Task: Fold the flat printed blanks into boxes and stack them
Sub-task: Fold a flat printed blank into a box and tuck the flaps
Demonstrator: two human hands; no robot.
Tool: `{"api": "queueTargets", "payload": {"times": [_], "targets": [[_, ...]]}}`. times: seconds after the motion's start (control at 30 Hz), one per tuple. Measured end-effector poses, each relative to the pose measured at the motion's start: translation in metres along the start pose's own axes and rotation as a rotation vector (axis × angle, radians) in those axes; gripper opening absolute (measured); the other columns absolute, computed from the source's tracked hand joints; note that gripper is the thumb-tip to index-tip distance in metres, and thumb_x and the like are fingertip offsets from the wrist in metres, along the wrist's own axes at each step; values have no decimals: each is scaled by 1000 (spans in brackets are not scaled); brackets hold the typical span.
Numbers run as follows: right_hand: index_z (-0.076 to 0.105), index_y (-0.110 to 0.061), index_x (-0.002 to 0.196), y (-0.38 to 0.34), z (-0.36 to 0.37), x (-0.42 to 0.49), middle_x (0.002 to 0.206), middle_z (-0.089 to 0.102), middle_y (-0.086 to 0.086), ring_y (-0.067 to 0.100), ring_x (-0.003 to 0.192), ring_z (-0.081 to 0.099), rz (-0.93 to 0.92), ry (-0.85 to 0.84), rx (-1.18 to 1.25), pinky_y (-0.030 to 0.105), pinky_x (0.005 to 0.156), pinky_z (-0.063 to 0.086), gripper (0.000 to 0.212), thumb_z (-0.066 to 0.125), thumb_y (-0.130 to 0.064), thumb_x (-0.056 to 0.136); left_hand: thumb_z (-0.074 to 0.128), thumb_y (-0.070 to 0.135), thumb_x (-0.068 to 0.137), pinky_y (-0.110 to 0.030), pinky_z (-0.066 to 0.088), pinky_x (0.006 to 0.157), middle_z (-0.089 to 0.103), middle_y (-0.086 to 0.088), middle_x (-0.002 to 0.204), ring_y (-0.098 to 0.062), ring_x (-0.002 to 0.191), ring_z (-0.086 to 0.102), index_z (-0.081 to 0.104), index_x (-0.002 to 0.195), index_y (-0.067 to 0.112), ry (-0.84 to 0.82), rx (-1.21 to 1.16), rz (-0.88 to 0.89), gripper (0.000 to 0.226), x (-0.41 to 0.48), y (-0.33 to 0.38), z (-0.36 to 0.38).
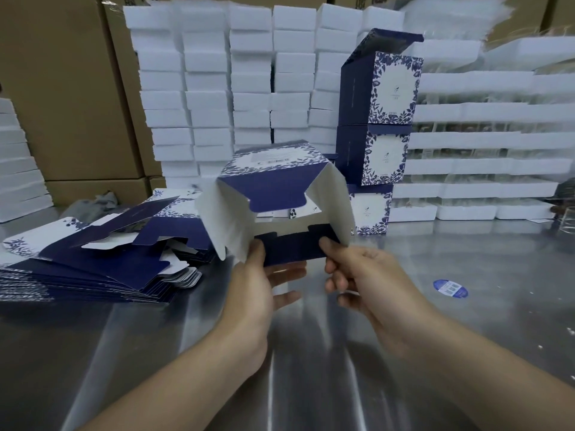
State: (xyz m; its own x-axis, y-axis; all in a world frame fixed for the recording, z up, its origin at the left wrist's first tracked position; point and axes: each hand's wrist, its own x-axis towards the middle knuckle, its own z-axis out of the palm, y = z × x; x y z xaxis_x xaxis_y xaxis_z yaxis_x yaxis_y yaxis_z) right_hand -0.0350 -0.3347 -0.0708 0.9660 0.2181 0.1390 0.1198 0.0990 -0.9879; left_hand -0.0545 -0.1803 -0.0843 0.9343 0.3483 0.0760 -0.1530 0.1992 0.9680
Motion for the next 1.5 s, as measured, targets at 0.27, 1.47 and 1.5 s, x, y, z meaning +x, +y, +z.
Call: {"api": "queueTargets", "payload": {"times": [0.27, 1.47, 1.5], "targets": [[60, -25, 63, 2, -5, 4, 57, 54, -3, 11, 55, 64, -55, 115, -44, 18, 46, 42, 40, 82, -51, 85, 30, 43, 114, -26, 58, 54, 82, -7, 89, -15, 80, 80, 75, 105, 18, 32, 24, -51, 52, 5, -6, 0], [80, -25, 95, -13, -9, -3, 101, 79, -12, 4, 99, 71, -444, 155, -200, 46, 97, 59, 19, 65, -37, 93, 39, 5, 107, -50, 67, 71, 75, 14, 107, -20, 106, 71, 69, 107, 49, 54, 169, 189, 53, 10, -13, -6], [80, -30, 101, -10, -10, -1, 105, 79, -10, 7, 103, 72, -458, 143, -232, 38, 94, 59, 17, 67, -22, 94, 39, 5, 107, -53, 66, 71, 74, 15, 107, -18, 106, 70, 69, 105, 52, 33, 176, 199, 56, 8, -13, -5]]}}
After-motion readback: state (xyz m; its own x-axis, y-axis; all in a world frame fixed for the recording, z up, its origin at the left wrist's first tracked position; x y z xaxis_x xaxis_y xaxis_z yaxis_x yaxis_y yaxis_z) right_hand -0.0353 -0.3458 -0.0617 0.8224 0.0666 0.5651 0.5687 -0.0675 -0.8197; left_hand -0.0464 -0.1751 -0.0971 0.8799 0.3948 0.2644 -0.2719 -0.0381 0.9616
